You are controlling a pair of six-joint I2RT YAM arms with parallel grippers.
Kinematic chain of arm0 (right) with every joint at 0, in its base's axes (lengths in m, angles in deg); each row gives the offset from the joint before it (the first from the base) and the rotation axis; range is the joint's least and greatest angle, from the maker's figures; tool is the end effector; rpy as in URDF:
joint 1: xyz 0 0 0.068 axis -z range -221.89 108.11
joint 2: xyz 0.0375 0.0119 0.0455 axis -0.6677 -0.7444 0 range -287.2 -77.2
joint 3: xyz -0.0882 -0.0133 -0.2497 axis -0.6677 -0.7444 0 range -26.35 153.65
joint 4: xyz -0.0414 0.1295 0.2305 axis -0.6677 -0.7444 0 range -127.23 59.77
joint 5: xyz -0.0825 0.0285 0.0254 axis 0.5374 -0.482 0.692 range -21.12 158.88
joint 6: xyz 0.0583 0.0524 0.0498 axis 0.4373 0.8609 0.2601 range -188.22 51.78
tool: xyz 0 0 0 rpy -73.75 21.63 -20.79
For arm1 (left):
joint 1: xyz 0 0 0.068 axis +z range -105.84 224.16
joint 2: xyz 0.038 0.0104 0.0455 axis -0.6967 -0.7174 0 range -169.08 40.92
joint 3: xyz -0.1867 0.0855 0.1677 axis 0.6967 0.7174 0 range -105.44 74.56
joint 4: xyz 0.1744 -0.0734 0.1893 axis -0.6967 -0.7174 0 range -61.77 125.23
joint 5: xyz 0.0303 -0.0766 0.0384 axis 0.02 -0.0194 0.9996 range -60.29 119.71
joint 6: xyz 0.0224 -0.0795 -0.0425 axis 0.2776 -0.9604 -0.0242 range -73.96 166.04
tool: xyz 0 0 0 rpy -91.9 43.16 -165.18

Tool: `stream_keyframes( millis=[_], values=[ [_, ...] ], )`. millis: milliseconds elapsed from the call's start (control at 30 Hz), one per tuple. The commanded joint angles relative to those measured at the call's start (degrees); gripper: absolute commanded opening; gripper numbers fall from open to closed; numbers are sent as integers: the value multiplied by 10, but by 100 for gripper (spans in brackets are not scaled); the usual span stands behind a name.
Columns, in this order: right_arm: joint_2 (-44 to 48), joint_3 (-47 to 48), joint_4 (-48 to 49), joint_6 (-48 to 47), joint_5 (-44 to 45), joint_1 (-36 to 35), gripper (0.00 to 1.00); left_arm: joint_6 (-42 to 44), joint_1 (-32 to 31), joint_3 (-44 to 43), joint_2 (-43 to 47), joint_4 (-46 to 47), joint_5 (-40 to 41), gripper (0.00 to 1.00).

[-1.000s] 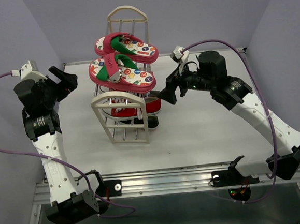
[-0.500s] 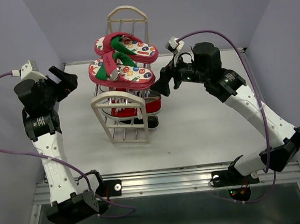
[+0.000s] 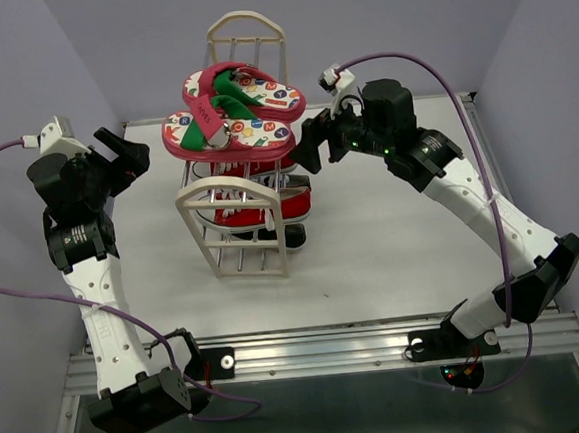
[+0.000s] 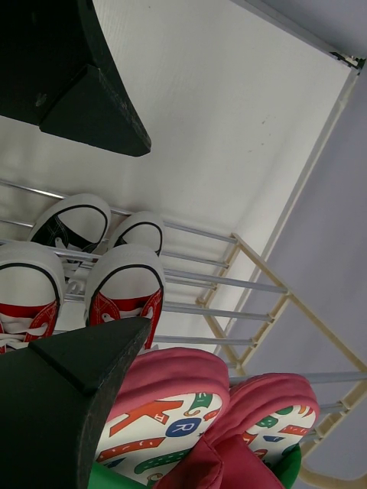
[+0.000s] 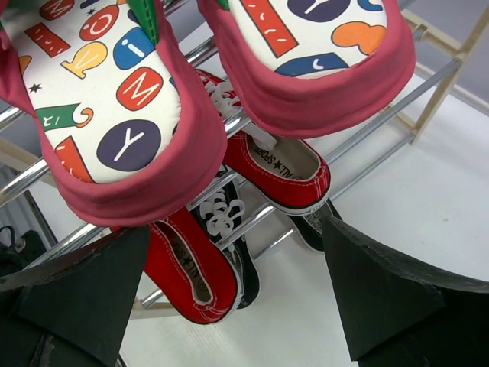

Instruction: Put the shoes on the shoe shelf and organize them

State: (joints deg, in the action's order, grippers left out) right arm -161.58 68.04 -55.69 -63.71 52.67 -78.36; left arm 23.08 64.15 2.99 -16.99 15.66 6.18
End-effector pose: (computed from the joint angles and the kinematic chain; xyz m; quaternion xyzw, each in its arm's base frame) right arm 0.2925 0.2451 0.4301 -0.2989 0.7338 0.3150 0.5225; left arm 0.2596 0.0591 0.4326 -0.1391 0.7266 -0.1683 0.6515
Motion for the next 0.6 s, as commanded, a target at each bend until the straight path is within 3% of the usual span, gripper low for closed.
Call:
stream_keyframes(
  millis=[0,200,567],
  values=[
    [1,30,28,11,29,-4,100,11,3,-2,15,18,-3,99],
    [33,-10,24,15,58,-4,100,13,3,-2,20,16,0,99],
    [144,-122,8,35,272,-4,100,14,4,-8,19,9,11,99]
  ],
)
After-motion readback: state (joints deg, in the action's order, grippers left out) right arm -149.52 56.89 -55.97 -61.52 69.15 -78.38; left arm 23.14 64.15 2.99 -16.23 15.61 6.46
